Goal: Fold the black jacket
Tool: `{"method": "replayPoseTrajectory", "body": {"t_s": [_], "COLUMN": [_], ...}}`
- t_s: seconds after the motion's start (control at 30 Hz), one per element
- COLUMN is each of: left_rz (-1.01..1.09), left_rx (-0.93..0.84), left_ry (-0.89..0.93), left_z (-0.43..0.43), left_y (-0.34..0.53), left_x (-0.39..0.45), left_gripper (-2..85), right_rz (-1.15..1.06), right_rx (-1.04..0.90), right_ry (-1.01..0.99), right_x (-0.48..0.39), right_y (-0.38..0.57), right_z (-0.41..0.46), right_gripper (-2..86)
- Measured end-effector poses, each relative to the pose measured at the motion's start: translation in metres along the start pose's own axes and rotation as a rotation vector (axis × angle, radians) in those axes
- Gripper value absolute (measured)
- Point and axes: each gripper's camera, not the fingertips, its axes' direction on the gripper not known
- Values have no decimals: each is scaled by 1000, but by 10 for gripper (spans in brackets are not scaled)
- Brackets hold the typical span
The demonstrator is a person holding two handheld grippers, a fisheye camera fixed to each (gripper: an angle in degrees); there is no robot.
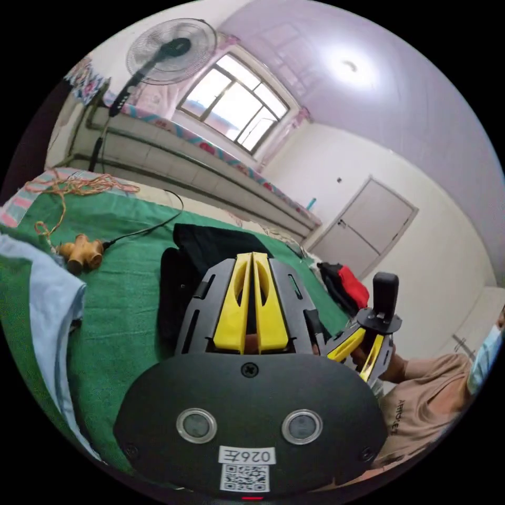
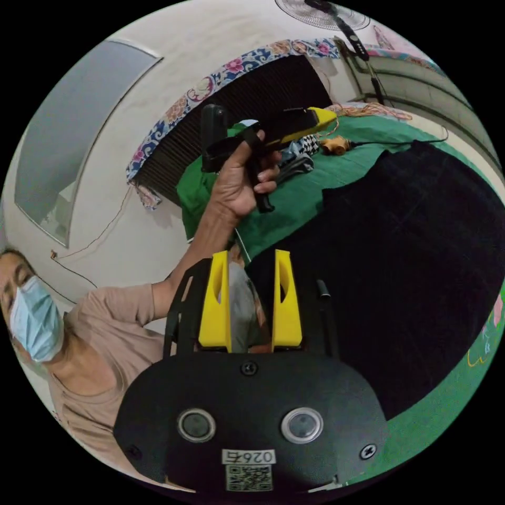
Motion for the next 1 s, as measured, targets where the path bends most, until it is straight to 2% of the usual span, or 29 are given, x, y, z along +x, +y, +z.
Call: {"method": "replayPoseTrajectory", "body": {"t_s": [0.1, 0.13, 0.17, 0.23, 0.27, 0.37, 0.5, 0.53, 0.67, 0.73, 0.83, 1.0], "left_rz": [146, 240, 335, 456, 387, 219, 159, 156, 71, 8, -82, -71], "left_rx": [-200, -306, -475, -712, -626, -628, -526, -432, -106, -40, -75, -191], "left_ry": [-12, -85, -249, -451, -459, -324, -143, -128, -168, -126, -101, -272], "left_z": [33, 50, 74, 110, 102, 83, 55, 36, -39, -60, -69, -72], "left_y": [4, 11, 22, 49, 54, 46, 45, 43, 43, 49, 59, 66], "left_x": [32, 46, 53, 50, 47, 32, 21, 21, 5, -13, -44, -52], "left_gripper": [-10, -10, -10, -10, -10, -10, -9, -9, 1, 37, 96, 160], "right_rz": [113, 141, 172, 170, 142, 43, -36, -48, -78, -47, -11, 82], "right_rx": [47, 38, 6, 10, 7, -36, -41, -28, 266, 412, 511, 467], "right_ry": [233, 271, 308, 304, 321, 444, 451, 434, 337, 329, 314, 415], "right_x": [10, 14, 20, 21, 14, -10, -27, -30, -39, -35, -21, 6], "right_y": [35, 40, 49, 53, 51, 38, 32, 32, 45, 52, 53, 39], "right_z": [0, 4, 18, 37, 45, 54, 47, 42, -21, -52, -85, -99], "right_gripper": [62, 56, 44, 18, 4, -7, -9, -9, -9, -9, -10, -8]}}
